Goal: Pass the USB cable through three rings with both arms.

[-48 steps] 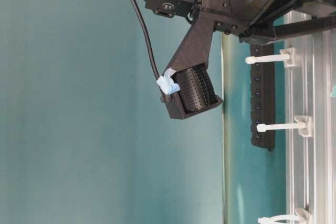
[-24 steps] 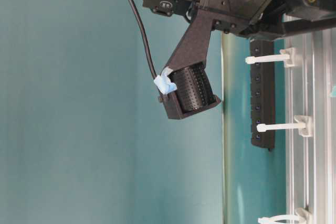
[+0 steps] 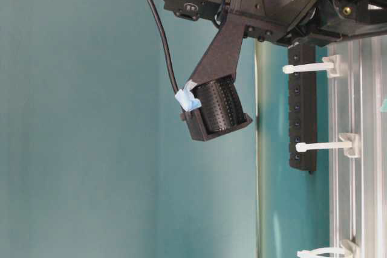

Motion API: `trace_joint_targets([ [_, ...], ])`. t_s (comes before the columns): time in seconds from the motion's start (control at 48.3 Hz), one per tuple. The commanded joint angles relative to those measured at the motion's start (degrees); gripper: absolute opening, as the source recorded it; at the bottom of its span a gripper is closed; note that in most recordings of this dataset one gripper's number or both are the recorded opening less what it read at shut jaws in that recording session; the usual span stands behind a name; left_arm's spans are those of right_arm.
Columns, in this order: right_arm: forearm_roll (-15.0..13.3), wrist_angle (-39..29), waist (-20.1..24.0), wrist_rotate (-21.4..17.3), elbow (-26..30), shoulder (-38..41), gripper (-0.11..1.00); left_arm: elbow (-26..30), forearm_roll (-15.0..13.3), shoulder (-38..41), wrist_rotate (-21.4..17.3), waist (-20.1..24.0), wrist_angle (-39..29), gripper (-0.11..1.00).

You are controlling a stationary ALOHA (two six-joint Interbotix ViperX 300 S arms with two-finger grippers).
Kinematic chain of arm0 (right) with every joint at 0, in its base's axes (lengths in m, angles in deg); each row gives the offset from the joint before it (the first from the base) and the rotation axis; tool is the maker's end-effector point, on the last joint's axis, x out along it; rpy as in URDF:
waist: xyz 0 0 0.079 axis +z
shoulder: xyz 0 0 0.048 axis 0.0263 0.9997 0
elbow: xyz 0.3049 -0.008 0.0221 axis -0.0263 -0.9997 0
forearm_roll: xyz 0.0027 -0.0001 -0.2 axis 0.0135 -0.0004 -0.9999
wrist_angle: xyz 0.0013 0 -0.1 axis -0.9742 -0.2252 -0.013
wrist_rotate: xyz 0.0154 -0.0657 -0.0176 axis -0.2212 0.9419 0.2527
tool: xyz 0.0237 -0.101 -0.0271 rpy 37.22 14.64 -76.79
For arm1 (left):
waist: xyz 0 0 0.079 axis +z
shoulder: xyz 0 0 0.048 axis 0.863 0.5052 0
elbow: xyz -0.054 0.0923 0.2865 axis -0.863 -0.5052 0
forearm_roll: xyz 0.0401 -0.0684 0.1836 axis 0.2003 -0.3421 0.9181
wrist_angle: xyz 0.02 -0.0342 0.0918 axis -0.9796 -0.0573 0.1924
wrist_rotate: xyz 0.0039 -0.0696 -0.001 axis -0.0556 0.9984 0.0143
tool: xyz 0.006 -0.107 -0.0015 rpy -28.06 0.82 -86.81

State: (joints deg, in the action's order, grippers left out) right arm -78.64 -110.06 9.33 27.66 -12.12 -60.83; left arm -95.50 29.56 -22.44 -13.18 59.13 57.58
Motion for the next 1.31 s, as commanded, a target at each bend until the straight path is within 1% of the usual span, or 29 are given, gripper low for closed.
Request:
trace_joint_targets([
  [0.0,-0.18,0.00,-1.14,-0.44,0.18,0.44,-0.08,0.88,0.09,0.18,-0.09,-0.18,0.35,0.43],
  [0.249,-0.09,0.26,-1.23,-2.02,0.09,0.44,-0.08,0.88,0.09,0.18,-0.09,-0.18,0.26,0.43],
  [0.539,-0.09,-0.62,-0.97,-2.02,0.70,-0.35,-0.09,0.97,0.09,0.09,-0.53,-0.09,-0.26,0.43],
  [0.725,-0.44,-5.27,-0.97,-1.76,3.25,-3.60,-0.09,1.05,0.09,-0.79,-0.35,-0.09,-1.76,0.43],
  [0.891,-0.88,-13.01,-0.97,-1.67,6.50,-5.45,-0.09,1.05,0.09,-0.97,-0.26,0.00,-1.93,0.43],
  [0.974,-2.72,-16.17,-0.97,-1.67,7.73,-6.59,-0.09,1.05,0.09,-0.97,-0.26,0.09,-1.93,0.43],
  [1.119,-8.44,-19.78,-1.49,-1.93,9.14,-9.49,-0.09,1.05,0.09,-0.97,-0.26,0.18,-1.93,0.43],
  [1.202,-10.55,-22.15,-2.64,-1.85,9.67,-11.16,-0.09,1.05,0.09,-0.88,-0.35,0.18,-1.93,0.43],
  [1.285,-11.78,-25.14,-3.52,-1.41,10.11,-12.22,-0.09,1.05,0.09,-0.88,-0.26,0.18,-1.93,0.43],
])
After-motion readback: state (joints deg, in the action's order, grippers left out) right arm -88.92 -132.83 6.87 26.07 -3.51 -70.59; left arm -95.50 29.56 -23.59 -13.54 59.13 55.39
